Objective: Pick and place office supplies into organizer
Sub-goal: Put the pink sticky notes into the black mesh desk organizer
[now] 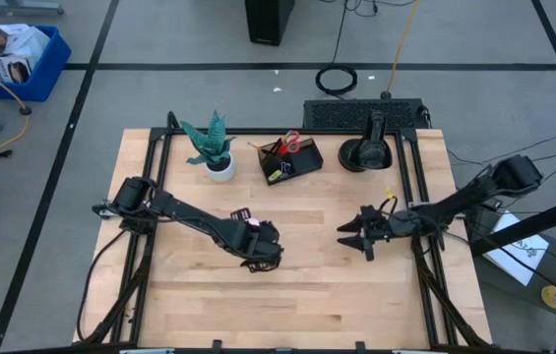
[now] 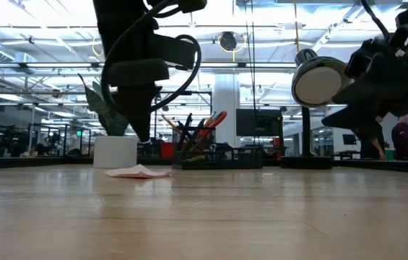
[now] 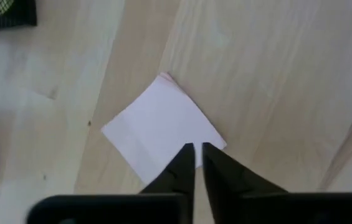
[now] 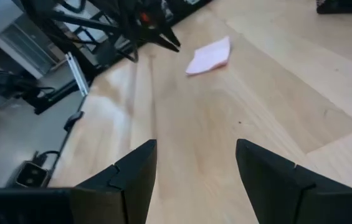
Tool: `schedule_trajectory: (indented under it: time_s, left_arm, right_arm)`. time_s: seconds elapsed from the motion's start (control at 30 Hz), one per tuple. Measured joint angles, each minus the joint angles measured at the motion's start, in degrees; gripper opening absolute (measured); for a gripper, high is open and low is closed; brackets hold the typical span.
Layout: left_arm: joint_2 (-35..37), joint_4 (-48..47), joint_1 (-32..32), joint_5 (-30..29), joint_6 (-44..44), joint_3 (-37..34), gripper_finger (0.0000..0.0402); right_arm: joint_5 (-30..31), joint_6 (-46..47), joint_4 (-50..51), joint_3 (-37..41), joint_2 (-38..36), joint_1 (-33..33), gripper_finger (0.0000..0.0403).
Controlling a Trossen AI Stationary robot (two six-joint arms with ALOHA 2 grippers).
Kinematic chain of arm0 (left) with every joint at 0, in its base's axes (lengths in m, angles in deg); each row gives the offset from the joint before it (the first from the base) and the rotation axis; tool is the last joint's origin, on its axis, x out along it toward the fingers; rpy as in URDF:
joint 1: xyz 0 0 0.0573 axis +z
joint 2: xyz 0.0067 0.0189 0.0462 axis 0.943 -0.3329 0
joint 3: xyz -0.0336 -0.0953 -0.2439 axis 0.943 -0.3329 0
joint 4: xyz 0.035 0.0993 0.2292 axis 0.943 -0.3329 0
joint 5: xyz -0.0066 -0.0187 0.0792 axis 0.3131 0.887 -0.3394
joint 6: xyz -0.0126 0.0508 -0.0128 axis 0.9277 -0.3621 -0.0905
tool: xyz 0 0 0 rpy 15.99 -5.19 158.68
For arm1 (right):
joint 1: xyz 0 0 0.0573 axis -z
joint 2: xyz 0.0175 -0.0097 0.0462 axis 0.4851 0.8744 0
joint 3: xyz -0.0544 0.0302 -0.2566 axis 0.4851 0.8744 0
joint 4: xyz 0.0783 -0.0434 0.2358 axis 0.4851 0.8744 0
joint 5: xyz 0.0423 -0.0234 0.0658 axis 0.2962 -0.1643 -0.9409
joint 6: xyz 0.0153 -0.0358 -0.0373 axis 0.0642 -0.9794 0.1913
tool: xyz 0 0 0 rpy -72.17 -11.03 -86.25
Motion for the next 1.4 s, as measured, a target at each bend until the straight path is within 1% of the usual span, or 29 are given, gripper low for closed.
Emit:
schedule_trajectory:
  time_s: [0.13, 0.3, 0.4, 0.5, 0.67, 0.8, 0.87, 1.0, 1.17, 1.4]
  left_arm:
    - [0.0, 1.77, -0.39, -0.01, -3.27, 0.0, 0.0096]
    - [-0.76, 4.87, -1.49, 0.91, -3.81, -0.01, 0.0185]
    - [-1.88, 5.05, -1.52, 1.01, -3.09, -1.4, 0.0219]
    - [-1.95, 5.13, -1.54, 0.94, -2.21, -3.76, 0.0237]
    - [-1.93, 6.49, -1.59, 0.48, 0.64, -6.36, 0.0235]
    - [-1.53, 12.93, -1.26, 0.04, -1.04, -10.12, 0.0218]
    - [-1.46, 14.53, -0.98, 0.32, -2.65, -11.09, 0.0207]
    - [-1.55, 15.61, -0.5, 0.98, -4.13, -11.5, 0.0182]
    - [-1.7, 16.86, -0.15, -0.18, -8.85, -11.52, 0.0156]
    - [-1.79, 17.08, 2.63, 0.34, -9.56, -11.8, 0.0145]
  right_arm:
    - [1.31, 0.06, -4.89, 0.02, 4.78, -0.81, 0.021]
    - [1.33, 0.64, -7.92, 0.02, 8.8, -0.77, 0.021]
    - [1.35, -0.18, -8.82, -0.24, 10.09, -0.75, 0.021]
    - [1.48, -0.29, -9.73, -0.48, 10.25, -0.75, 0.021]
    - [1.55, -0.89, -11.01, -0.48, 10.37, -0.75, 0.021]
    - [2.61, -1.84, -10.88, -0.5, 10.41, -0.75, 0.021]
    - [3.08, -1.86, -10.84, -0.5, 10.41, -0.72, 0.021]
    - [3.06, -1.5, -10.4, -0.5, 10.41, -0.73, 0.021]
    - [3.08, -1.6, -10.41, -0.5, 10.41, -0.73, 0.021]
    - [2.93, -1.15, -10.34, -0.52, 10.41, -0.73, 0.021]
